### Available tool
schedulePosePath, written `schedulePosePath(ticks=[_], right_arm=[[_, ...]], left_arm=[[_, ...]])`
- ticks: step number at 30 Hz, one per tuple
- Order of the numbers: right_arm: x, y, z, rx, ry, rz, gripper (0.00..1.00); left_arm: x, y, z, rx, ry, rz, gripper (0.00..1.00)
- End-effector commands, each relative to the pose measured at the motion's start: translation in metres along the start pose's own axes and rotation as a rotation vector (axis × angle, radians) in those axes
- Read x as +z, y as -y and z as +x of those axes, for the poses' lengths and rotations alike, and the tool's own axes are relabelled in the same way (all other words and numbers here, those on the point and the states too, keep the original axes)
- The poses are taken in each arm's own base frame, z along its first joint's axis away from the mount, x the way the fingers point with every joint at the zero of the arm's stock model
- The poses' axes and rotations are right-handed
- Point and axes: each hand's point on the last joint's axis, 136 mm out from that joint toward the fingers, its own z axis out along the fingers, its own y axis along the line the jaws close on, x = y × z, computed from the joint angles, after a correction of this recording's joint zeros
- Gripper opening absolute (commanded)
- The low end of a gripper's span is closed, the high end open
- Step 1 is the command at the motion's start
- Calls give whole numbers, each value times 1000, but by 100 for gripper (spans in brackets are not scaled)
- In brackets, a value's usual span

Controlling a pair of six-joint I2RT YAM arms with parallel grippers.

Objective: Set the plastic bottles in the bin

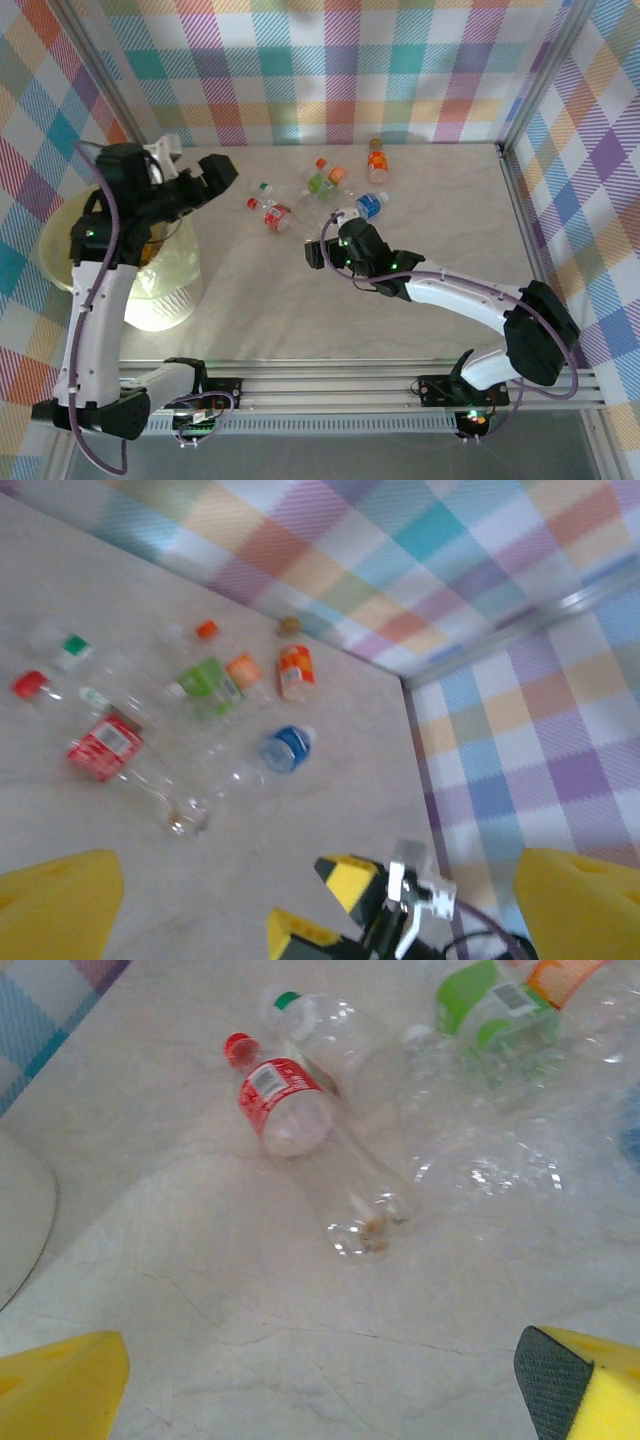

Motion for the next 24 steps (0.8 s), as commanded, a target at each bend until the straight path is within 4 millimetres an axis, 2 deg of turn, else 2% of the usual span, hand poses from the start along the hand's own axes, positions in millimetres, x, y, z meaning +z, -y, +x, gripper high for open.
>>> schedulePosePath(ticks=[1, 5, 8, 13, 17, 24], right_arm=[[2, 23, -4, 109, -32, 51, 100], [8, 56, 4, 258, -82, 106, 100], [13, 86, 12, 407, -125, 164, 100], [27, 126, 19, 656, -150, 246, 100], [46, 139, 15, 770, -167, 266, 100], [84, 141, -4, 815, -167, 279, 100]], left_arm=[[26, 14, 2, 14, 41, 43, 100], [60, 19, 21, 24, -3, 56, 100], [80, 14, 34, 16, -55, 32, 100], [102, 3, 52, 8, -112, -18, 100], [106, -6, 60, 23, -118, -51, 100], [103, -17, 69, 54, -128, -76, 100]])
